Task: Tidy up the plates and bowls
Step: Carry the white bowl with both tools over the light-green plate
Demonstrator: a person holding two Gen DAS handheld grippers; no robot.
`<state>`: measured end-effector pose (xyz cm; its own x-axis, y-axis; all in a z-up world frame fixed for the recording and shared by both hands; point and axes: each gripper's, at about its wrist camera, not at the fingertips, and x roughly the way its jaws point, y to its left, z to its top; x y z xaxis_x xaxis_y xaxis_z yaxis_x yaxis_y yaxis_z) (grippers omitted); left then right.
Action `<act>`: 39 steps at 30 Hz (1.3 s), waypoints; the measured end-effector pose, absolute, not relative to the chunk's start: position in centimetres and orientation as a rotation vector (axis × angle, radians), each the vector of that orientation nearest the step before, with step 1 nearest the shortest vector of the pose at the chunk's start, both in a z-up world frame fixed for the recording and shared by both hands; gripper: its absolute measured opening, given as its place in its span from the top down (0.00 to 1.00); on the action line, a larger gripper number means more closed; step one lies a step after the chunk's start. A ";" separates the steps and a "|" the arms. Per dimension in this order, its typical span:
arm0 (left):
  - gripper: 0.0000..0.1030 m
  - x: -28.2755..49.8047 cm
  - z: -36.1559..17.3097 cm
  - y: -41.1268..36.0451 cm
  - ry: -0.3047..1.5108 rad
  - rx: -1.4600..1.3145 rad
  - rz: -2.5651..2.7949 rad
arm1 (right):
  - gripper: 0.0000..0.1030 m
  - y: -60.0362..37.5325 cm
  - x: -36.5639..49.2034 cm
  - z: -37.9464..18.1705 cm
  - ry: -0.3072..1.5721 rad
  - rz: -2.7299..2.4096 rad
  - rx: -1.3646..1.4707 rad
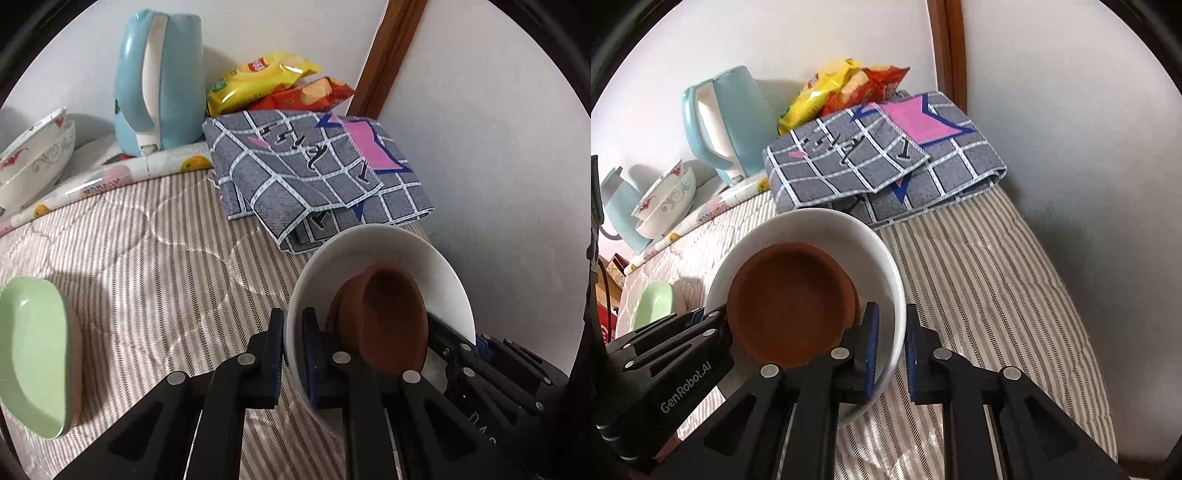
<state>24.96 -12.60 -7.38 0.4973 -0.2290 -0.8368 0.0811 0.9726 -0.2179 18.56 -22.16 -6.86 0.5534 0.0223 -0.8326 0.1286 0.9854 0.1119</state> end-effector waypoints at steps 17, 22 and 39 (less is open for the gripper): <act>0.90 22.0 -4.0 -9.6 0.975 -0.179 -0.157 | 0.88 -19.9 16.6 -3.4 0.918 -0.024 0.161; 0.90 21.5 -3.6 -8.0 0.969 -0.191 -0.140 | 0.88 -18.5 16.5 -3.0 0.913 -0.006 0.153; 0.90 20.0 -3.2 -1.9 0.954 -0.225 -0.072 | 0.88 -12.3 16.7 -2.8 0.918 0.066 0.121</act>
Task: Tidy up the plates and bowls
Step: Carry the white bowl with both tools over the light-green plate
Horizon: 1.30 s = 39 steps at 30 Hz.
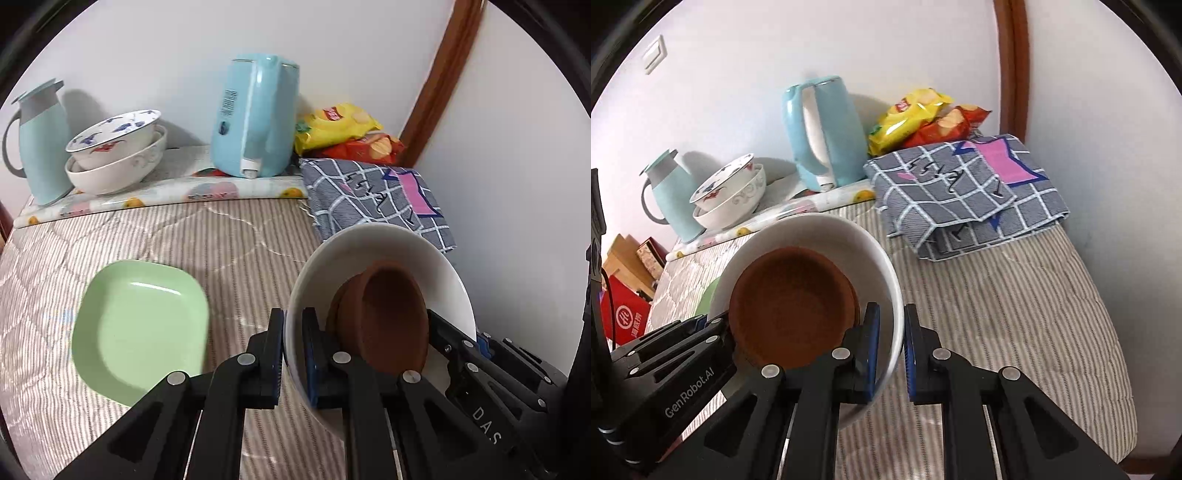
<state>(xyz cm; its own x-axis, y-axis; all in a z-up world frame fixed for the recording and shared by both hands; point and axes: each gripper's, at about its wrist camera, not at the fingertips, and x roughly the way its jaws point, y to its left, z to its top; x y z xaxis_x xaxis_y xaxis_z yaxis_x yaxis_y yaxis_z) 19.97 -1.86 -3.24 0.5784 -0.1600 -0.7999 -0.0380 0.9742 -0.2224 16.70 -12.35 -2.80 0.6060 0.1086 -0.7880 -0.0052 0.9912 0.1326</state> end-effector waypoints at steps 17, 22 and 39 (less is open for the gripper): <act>0.90 18.1 -2.7 5.4 0.928 -0.272 -0.002 | 0.88 -5.2 16.8 -2.2 0.910 0.138 0.082; 0.90 17.7 -2.8 7.3 0.924 -0.285 0.019 | 0.88 -3.3 17.1 -2.2 0.912 0.160 0.075; 0.90 17.7 -4.3 12.1 0.942 -0.315 0.067 | 0.88 1.2 18.5 -3.7 0.936 0.213 0.054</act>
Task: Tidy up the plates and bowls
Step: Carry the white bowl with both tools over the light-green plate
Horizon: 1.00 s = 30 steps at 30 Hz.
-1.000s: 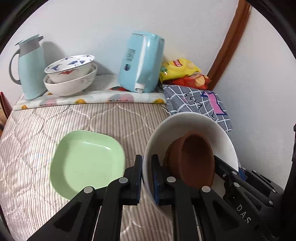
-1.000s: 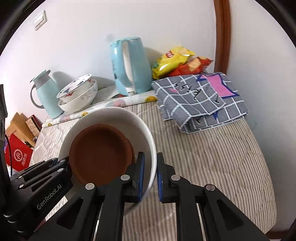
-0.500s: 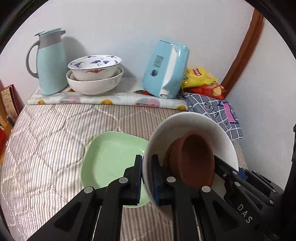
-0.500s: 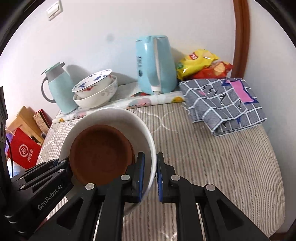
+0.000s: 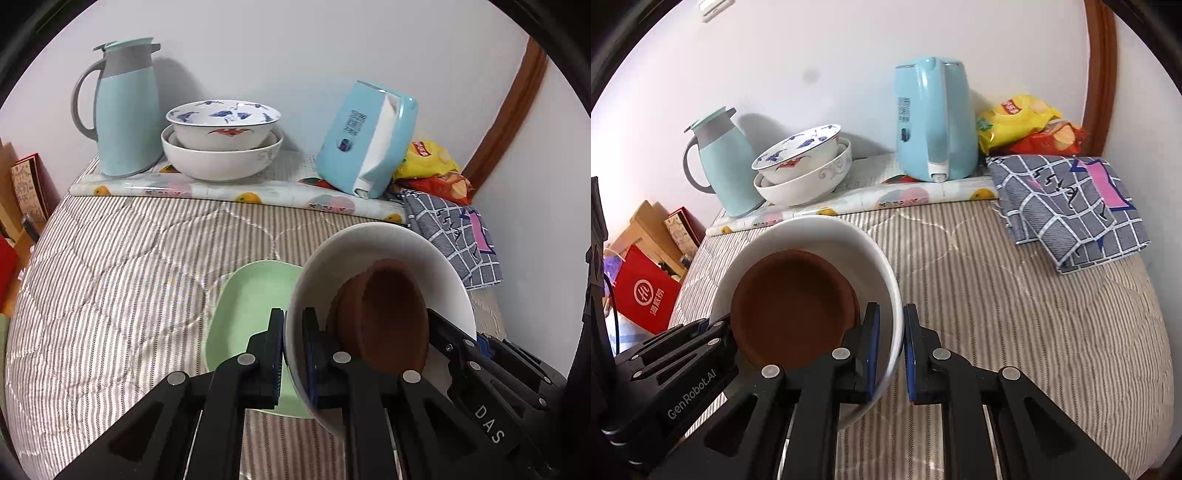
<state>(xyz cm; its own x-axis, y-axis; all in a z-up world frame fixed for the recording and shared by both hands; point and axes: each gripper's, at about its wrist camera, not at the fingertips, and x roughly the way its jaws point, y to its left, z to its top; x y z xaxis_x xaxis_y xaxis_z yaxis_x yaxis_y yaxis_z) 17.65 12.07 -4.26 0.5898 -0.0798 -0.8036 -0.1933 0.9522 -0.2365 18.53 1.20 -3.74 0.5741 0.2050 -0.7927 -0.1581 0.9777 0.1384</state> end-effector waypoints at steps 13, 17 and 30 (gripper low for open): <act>0.90 18.3 -5.9 14.9 0.962 -0.338 0.094 | 0.88 3.7 19.9 -5.4 0.962 0.241 0.042; 0.90 18.6 -6.5 15.3 0.972 -0.344 0.096 | 0.88 4.1 20.2 -5.9 0.970 0.243 0.041; 0.90 19.4 -8.4 16.0 1.007 -0.357 0.098 | 0.88 4.8 21.3 -7.7 1.010 0.245 0.037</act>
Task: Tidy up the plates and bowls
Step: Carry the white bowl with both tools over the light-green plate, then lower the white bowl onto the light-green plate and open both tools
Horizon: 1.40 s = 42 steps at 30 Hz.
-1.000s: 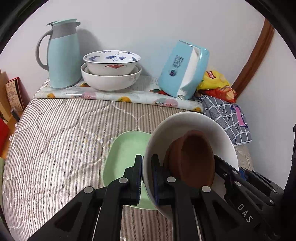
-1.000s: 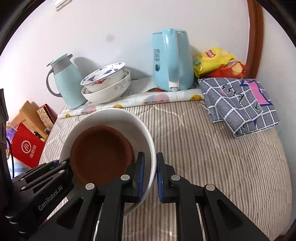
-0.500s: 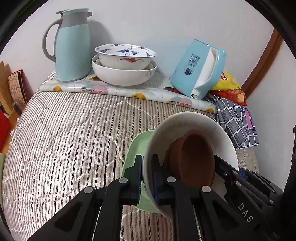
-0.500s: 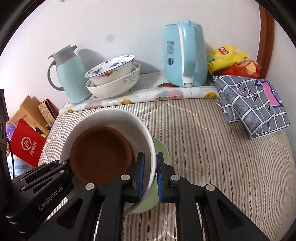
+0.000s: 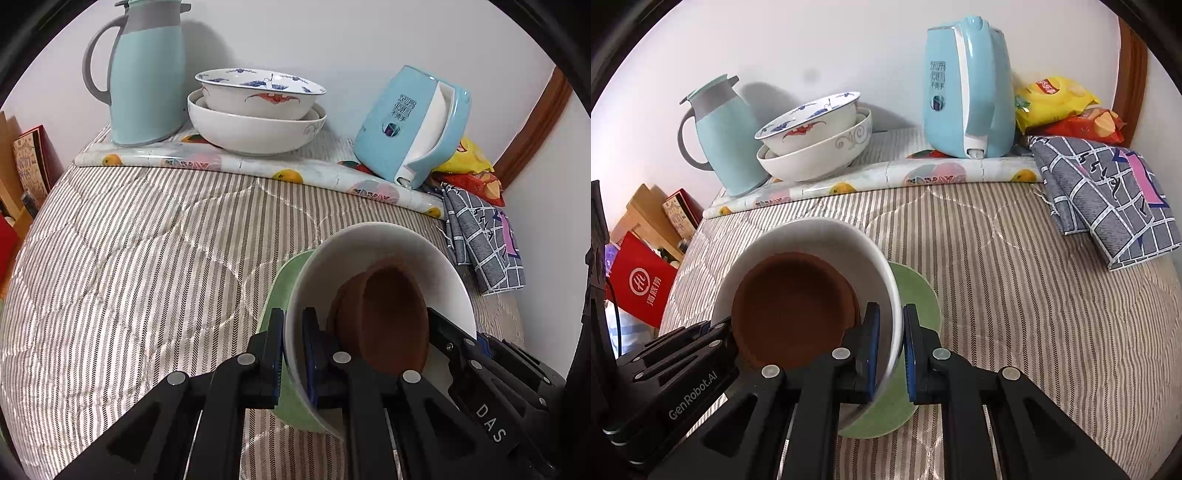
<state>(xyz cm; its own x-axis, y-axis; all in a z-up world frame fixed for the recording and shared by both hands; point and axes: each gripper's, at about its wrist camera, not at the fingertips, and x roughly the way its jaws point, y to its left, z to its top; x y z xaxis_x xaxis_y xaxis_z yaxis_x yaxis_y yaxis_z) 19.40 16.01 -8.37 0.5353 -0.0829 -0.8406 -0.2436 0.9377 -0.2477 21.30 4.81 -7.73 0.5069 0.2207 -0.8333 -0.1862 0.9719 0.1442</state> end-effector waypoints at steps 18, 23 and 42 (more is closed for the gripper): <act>0.89 20.5 -11.2 16.1 1.047 -0.369 0.080 | 0.88 4.8 22.4 -10.4 1.067 0.221 0.032; 0.89 20.6 -11.2 16.2 1.046 -0.375 0.071 | 0.88 5.0 22.5 -10.4 1.061 0.218 0.024; 0.84 20.2 -11.3 16.7 1.067 -0.419 0.062 | 0.86 4.6 21.7 -10.2 1.078 0.235 0.033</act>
